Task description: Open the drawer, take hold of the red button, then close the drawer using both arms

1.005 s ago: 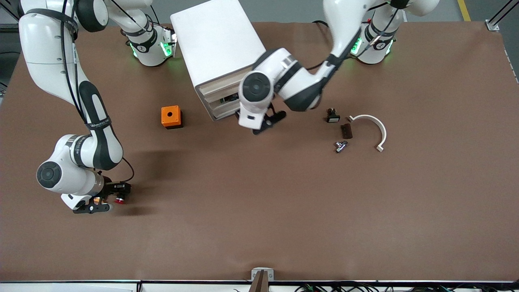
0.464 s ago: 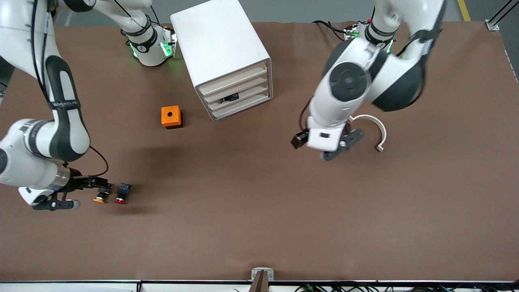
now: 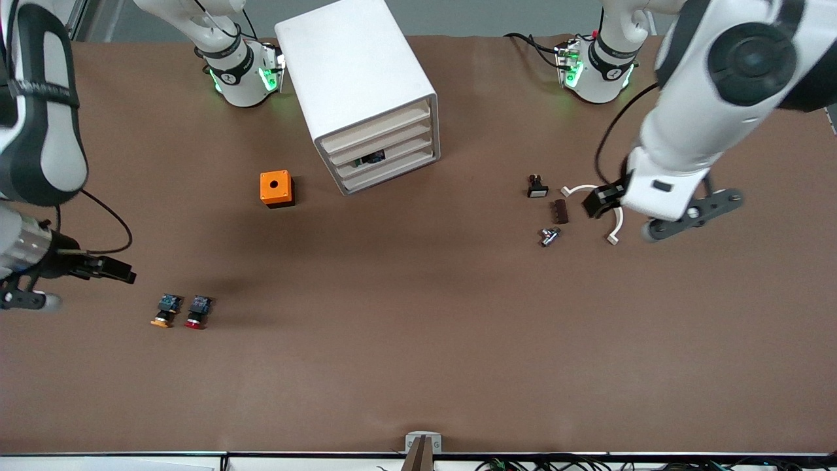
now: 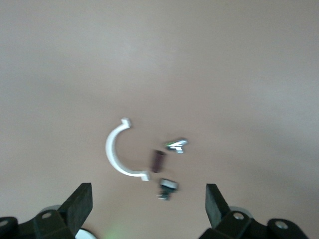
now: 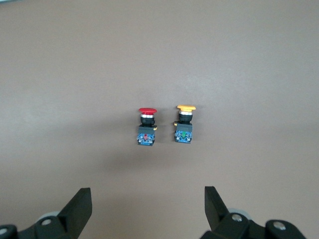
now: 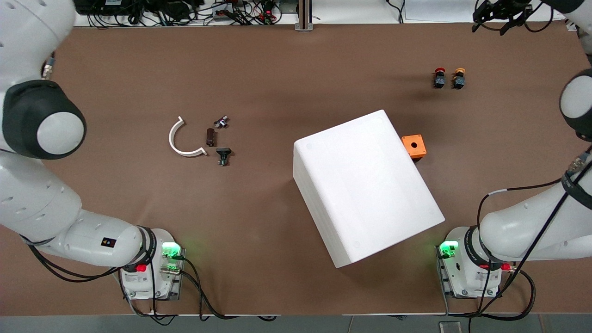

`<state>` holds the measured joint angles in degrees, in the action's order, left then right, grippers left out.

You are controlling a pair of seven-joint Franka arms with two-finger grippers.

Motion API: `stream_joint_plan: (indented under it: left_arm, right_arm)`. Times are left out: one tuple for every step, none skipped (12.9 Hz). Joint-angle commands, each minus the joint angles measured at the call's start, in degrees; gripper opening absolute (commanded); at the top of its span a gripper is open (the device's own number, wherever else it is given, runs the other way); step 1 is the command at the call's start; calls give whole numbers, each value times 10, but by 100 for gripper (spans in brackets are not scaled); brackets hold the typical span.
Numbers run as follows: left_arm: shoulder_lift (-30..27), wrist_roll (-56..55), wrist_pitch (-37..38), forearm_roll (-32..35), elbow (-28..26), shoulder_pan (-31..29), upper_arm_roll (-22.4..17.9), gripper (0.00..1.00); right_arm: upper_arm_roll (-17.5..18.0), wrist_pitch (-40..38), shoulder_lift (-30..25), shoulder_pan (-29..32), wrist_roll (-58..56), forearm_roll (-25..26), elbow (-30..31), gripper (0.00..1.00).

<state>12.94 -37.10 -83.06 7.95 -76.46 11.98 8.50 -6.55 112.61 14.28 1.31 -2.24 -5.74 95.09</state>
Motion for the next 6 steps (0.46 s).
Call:
stream_joint_plan:
  left_arm:
    - [-39, 62, 19, 13, -14, -40, 6, 100]
    - [-59, 70, 22, 9, -16, -62, 6, 100]
    - [-71, 96, 24, 3, -20, -83, 6, 100]
    - [-76, 124, 39, 3, -18, -92, 6, 100]
    - [-87, 148, 51, 1, -19, -109, 6, 100]
    - [-95, 173, 51, -4, -23, -118, 5, 100]
  right_arm:
    - [10, -28, -86, 6, 17, -2, 58, 100]
    - [11, -47, -103, 6, 19, -2, 56, 100]
    - [12, -65, -122, 5, 25, -2, 56, 100]
    - [12, -85, -136, 5, 43, -2, 56, 100]
    - [12, -100, -150, 7, 59, -2, 56, 100]
    - [12, -103, -161, 6, 68, 0, 55, 100]
